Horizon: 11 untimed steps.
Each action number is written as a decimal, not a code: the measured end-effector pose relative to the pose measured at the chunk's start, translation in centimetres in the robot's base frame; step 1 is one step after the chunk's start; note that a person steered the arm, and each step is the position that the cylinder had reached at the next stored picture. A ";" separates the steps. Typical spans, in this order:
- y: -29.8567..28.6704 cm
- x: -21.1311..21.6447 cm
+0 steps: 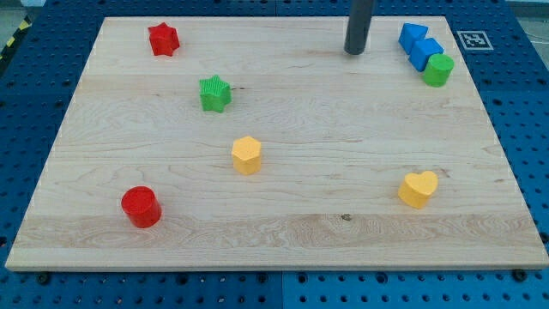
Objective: Separate the blue triangle from blue cube
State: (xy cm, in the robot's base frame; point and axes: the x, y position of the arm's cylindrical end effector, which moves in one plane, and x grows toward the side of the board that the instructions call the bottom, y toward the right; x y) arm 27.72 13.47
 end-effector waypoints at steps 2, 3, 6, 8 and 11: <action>4.1 0.0; 5.6 0.1; 6.6 -0.4; 7.4 -1.1; 10.1 -1.2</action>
